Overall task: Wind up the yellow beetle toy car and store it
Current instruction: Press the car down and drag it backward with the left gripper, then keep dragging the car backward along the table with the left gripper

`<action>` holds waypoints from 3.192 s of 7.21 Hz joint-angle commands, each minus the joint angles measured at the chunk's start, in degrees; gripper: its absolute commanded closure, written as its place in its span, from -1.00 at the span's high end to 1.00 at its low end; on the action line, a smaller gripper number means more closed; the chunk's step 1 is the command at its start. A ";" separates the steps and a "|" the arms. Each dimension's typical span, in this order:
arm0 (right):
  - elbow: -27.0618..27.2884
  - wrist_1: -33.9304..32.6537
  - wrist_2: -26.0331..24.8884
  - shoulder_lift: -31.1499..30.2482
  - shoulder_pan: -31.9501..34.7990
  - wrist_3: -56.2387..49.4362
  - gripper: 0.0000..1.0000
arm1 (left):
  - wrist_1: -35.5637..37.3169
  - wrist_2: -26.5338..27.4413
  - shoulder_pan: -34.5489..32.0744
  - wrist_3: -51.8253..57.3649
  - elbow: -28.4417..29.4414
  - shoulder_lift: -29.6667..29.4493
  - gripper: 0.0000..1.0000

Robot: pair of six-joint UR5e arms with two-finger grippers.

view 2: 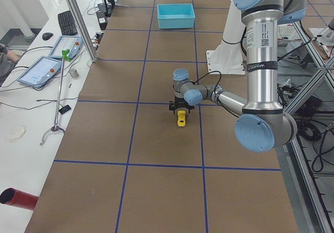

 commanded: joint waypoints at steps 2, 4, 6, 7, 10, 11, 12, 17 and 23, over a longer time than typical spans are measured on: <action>0.02 0.00 0.00 -0.18 0.00 0.00 1.00 | 0.01 0.04 0.08 0.05 0.00 0.03 0.49; 0.01 0.00 -0.09 -0.35 0.00 0.00 1.00 | -0.08 -0.05 0.08 -0.04 -0.08 0.03 -0.05; 0.01 0.00 -0.09 -0.35 0.00 0.00 1.00 | -0.69 -0.13 -0.09 0.05 -0.61 0.56 -1.00; 0.02 0.00 -0.09 -0.35 0.00 0.00 1.00 | -2.00 -0.13 -0.18 -0.04 -0.96 0.82 -1.00; -0.16 0.00 -0.09 -0.53 0.00 0.00 1.00 | -5.68 -0.57 -0.27 -0.12 -1.05 1.00 -1.00; -0.16 0.00 -0.09 -0.53 0.00 0.00 1.00 | -8.14 -0.92 -0.35 -0.13 -1.05 1.17 -1.00; -0.25 0.00 -0.18 -0.62 0.00 0.00 1.00 | -10.51 -2.32 -0.36 -0.04 -0.79 2.13 -1.00; -0.25 0.00 -1.14 -0.53 0.00 0.00 1.00 | -16.95 -5.93 -0.44 -0.22 0.09 3.90 -1.00; -0.60 0.00 -1.14 -0.62 0.00 0.09 1.00 | -23.19 -9.71 -2.90 -0.04 4.13 3.55 -1.00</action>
